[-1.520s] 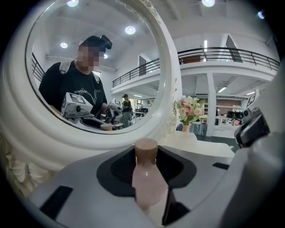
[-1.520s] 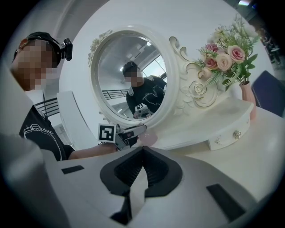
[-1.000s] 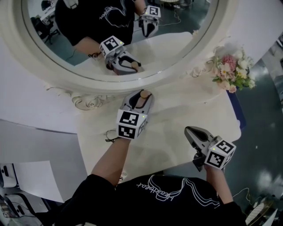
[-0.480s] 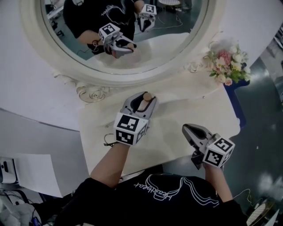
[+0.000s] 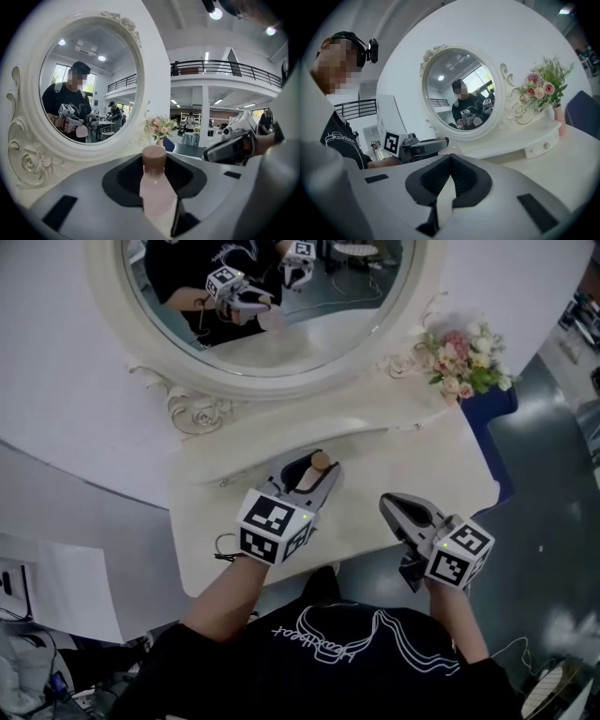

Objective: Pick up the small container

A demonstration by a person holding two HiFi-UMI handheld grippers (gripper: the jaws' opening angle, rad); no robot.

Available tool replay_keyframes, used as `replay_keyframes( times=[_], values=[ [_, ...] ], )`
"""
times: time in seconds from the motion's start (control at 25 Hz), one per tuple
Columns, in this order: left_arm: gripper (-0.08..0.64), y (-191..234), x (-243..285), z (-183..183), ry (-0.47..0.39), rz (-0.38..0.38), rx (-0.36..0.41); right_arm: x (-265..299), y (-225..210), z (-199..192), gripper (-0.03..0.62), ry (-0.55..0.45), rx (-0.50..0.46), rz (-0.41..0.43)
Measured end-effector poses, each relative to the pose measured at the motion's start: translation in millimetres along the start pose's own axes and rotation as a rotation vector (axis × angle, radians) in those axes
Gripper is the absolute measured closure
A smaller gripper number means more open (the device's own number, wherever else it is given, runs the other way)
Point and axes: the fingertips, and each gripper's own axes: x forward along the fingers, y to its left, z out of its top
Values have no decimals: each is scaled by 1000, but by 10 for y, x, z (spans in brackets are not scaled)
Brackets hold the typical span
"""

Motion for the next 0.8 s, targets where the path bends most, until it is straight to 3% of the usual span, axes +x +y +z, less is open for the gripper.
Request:
replay_keyframes(
  times=[0.36, 0.8],
  values=[
    [416, -542, -422, -148, 14, -33, -26, -286, 303, -63, 584, -32, -37, -1],
    [416, -868, -685, -250, 4, -56, -54, -464, 539, -181, 584, -46, -80, 4]
  ],
)
